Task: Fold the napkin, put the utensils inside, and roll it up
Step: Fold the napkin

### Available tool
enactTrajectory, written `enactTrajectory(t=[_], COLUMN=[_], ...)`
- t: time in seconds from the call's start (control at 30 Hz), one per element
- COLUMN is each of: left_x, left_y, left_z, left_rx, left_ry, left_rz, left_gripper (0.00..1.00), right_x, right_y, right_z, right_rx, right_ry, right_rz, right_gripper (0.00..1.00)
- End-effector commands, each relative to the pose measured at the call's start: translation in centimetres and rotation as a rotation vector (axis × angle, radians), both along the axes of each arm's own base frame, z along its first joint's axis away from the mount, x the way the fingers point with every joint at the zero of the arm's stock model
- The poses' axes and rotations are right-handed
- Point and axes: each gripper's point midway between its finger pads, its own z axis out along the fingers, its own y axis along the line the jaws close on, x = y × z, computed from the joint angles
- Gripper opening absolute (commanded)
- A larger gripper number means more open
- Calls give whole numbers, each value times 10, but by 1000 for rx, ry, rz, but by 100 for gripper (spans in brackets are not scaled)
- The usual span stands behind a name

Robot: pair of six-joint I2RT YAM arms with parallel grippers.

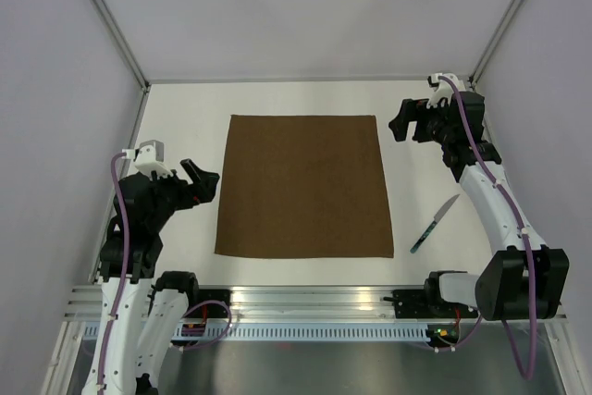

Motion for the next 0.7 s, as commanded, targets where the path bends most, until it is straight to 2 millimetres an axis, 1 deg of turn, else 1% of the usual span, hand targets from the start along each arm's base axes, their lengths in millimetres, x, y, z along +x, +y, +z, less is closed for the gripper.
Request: enactTrajectory(t=[0.0,0.03,0.1,0.13,0.17,0.2,0.23,0.27,0.3,0.33,0.37,0.4,0.43,0.47,0.5,0.53,0.57,0.6,0.63,0.67], left_x=[1,3,7,10,11,12,14,15,13,18,19,17,23,24,23,24,25,24,23,22], left_y=[0,1,3,4,6,6,7,7,7,7,7,6,6,5,6,7,8,9,10,10], left_z=[-3,1,1,13,17,26,49,62,95,106,115,143,147,153,166,168,170,177,179,181], left_rx=[41,48,57,58,62,57,51,48,39,35,30,21,19,16,11,8,6,-1,-3,-7], left_ry=[3,-6,16,2,3,-8,-49,-70,-133,-137,-139,-193,-184,-189,-208,-208,-206,-216,-220,-222], left_rz=[-26,-22,-15,-6,5,10,16,19,25,30,29,29,29,30,34,43,48,58,66,70], left_gripper=[100,100,100,100,100,100,100,100,100,100,100,100,100,100,100,100,100,100,100,100], right_x=[-4,-5,-5,-4,-2,-5,-3,-8,-10,-10,-23,-24,-27,-47,-52,-57,-83,-88,-98,-125], right_y=[6,11,20,25,30,48,56,81,94,109,144,159,178,214,233,252,286,306,322,350], right_z=[17,14,11,3,6,4,0,-1,-4,-9,-12,-24,-24,-28,-45,-45,-50,-59,-64,-68], right_rx=[-10,1,0,1,-5,-32,-42,-53,-67,-81,-97,-126,-135,-151,-179,-189,-203,-225,-241,-256], right_ry=[-40,-24,-15,14,13,10,21,20,21,27,26,45,32,33,58,46,41,40,38,25], right_rz=[55,84,127,140,146,200,216,264,289,315,394,406,441,524,552,578,662,685,715,788], right_gripper=[98,98,98,98,95,93,90,88,86,84,82,80,77,76,74,69,67,65,64,63])
